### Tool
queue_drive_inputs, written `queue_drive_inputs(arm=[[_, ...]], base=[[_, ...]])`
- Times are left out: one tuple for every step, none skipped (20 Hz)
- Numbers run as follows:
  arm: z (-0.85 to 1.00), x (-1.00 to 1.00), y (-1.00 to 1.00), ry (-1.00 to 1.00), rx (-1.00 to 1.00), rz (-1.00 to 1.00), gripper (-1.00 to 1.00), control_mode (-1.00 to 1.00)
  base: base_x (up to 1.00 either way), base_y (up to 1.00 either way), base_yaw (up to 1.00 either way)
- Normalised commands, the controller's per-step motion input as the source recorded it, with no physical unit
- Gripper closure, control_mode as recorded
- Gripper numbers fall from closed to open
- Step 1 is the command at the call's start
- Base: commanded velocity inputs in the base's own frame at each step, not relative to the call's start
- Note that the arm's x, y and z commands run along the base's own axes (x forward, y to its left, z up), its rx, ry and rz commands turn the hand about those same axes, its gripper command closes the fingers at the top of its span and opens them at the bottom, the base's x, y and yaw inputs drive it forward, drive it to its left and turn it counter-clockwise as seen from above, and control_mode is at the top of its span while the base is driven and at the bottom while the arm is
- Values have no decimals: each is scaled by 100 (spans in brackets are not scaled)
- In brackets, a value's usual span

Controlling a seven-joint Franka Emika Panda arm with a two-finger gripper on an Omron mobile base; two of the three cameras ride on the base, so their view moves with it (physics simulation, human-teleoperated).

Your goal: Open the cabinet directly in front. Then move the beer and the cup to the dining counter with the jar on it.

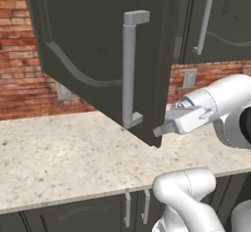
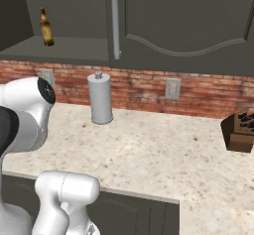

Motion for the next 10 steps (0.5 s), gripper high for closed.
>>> queue_drive_inputs(arm=[[-54, 35, 100, -1, 0, 14, -100, -100], [-61, 32, 100, -2, 0, 14, -100, -100], [-75, 28, 100, -1, 1, 11, -100, -100], [-82, 25, 100, -4, 4, 7, -100, -100], [-81, 25, 100, -2, 11, 5, -100, -100], [-80, 24, 100, -1, 18, 1, -100, -100], [-75, 21, 100, 0, 23, 0, -100, -100], [-73, 28, 100, 0, 23, 0, -100, -100], [-78, 24, 100, 0, 29, 0, -100, -100], [-77, 20, 100, 0, 31, 0, -100, -100]], base=[[0, 0, 0], [0, 0, 0], [0, 0, 0], [0, 0, 0], [0, 0, 0], [0, 0, 0], [0, 0, 0], [0, 0, 0], [0, 0, 0], [0, 0, 0]])
